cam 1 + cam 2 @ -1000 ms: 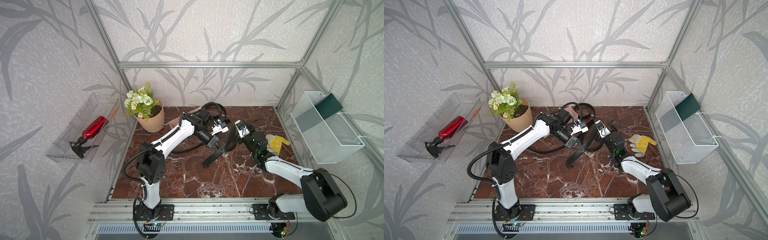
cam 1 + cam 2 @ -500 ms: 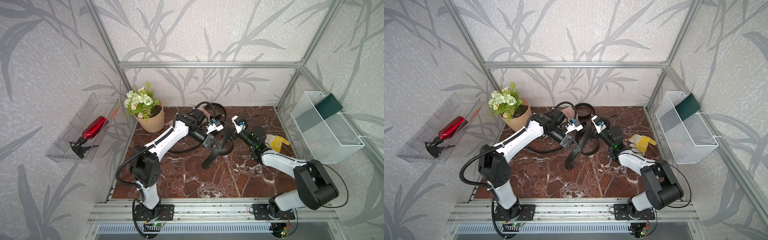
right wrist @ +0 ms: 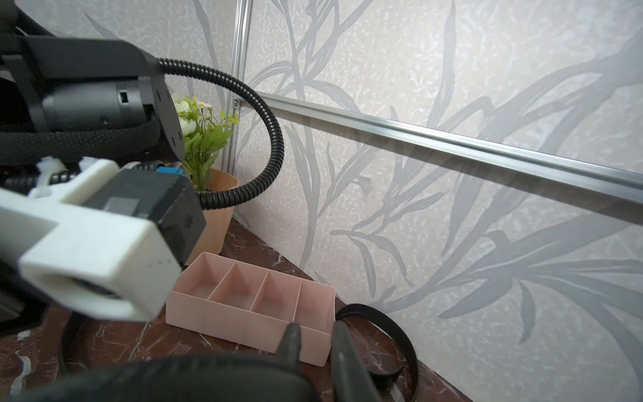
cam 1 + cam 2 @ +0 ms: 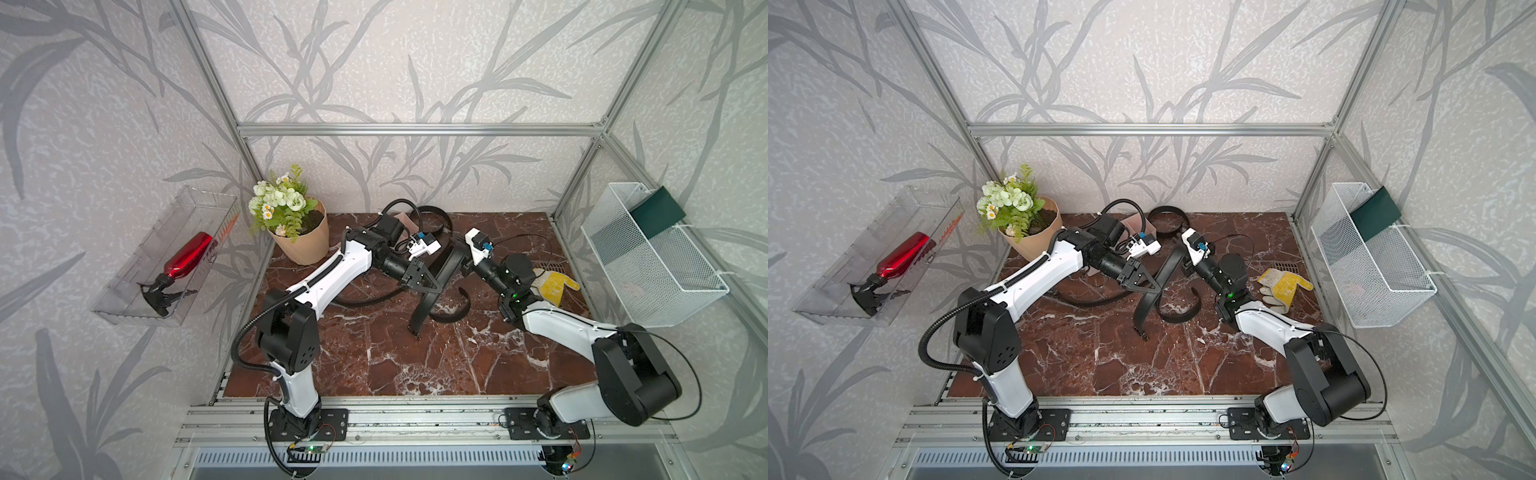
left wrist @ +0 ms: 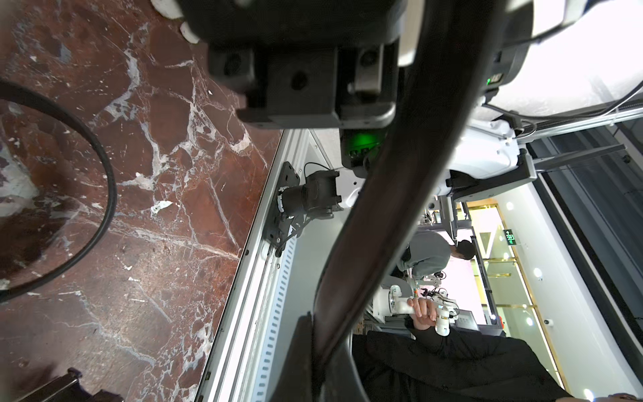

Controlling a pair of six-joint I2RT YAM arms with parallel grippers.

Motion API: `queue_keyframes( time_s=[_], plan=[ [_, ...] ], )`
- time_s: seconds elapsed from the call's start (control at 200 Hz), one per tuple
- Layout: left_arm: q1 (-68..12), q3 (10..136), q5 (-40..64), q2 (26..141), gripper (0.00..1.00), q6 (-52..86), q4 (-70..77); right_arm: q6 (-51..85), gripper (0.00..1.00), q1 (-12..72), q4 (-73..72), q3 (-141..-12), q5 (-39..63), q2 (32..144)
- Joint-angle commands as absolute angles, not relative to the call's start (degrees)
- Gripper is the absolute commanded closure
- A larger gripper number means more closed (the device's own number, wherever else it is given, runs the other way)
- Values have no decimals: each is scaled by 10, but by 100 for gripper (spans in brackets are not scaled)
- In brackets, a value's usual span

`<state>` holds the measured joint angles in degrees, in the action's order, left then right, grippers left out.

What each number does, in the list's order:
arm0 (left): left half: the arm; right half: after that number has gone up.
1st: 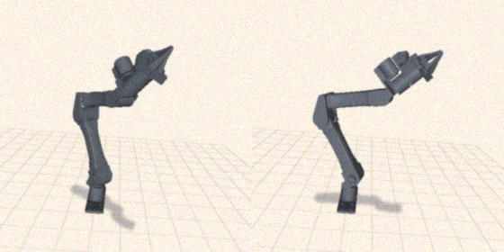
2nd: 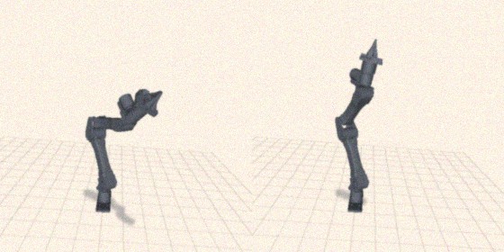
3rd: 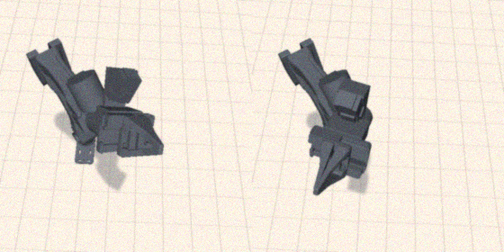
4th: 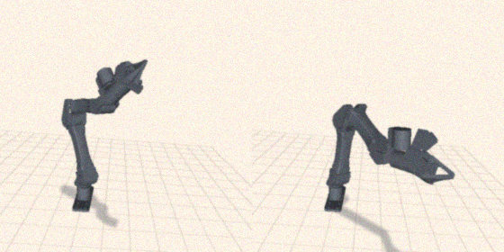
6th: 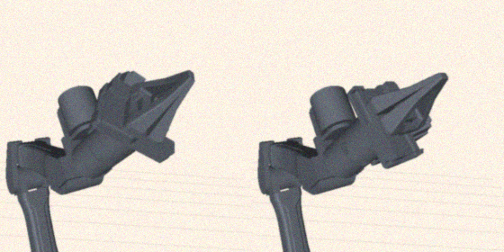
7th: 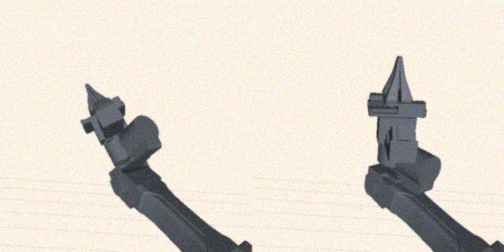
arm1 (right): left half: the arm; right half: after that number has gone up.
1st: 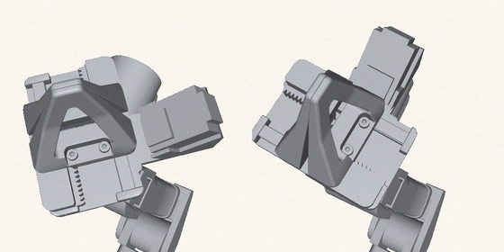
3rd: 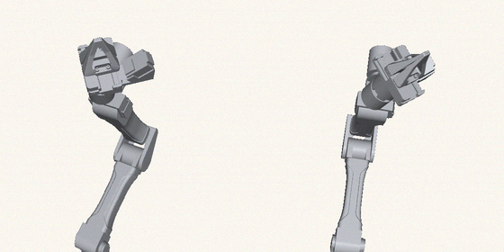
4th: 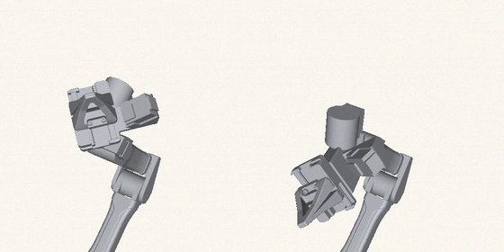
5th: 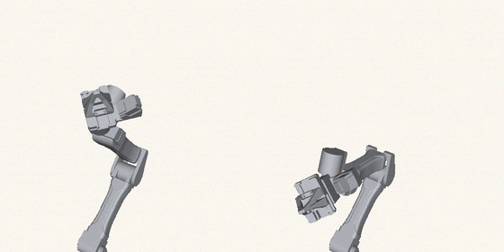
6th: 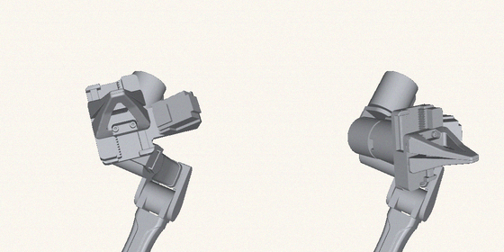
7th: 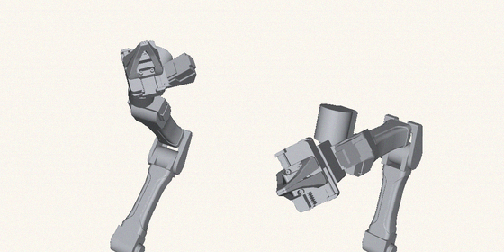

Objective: Place the belts into the storage roll
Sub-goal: Adjust the belt at the center of the board.

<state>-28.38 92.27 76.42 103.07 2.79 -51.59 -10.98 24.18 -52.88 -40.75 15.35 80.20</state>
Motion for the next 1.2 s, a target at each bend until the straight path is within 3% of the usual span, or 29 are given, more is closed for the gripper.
queue_keyframes(
  time_s=[0.0, 0.165, 0.275, 0.375, 0.465, 0.655, 0.755, 0.89, 0.96, 1.134, 1.154, 1.194],
  plan=[
    [-276, 931, 774, 1010, 100, 87, -481, -136, 100, 231, -459, -429, 101, 696],
    [-274, 931, 776, 1016, 100, 141, -430, -256, 100, 230, -136, -502, -13, 567],
    [-272, 891, 758, 1013, 100, 199, -367, -285, 100, 230, 45, -594, -91, 564],
    [-263, 840, 745, 1025, 100, 264, -294, -283, 100, 234, 259, -716, -78, 646],
    [-252, 824, 709, 1053, 100, 244, -331, -263, 100, 253, 381, -783, -83, 738],
    [-226, 842, 608, 1127, 100, 114, -517, -184, 100, 251, 405, -784, -102, 861],
    [-210, 839, 581, 1152, 100, 96, -537, -165, 100, 252, 456, -835, -137, 942],
    [-191, 845, 553, 1170, 83, 103, -519, -145, 100, 249, 534, -919, -131, 1044],
    [-186, 860, 536, 1184, 63, 98, -521, -140, 100, 243, 532, -924, -132, 1069],
    [-176, 898, 499, 1196, 44, 78, -538, -143, 100, 204, 510, -909, -121, 1104],
    [-176, 900, 496, 1195, 42, 76, -540, -146, 97, 200, 508, -907, -125, 1107],
    [-176, 903, 490, 1196, 41, 71, -544, -147, 80, 193, 508, -906, -126, 1113]
  ],
)
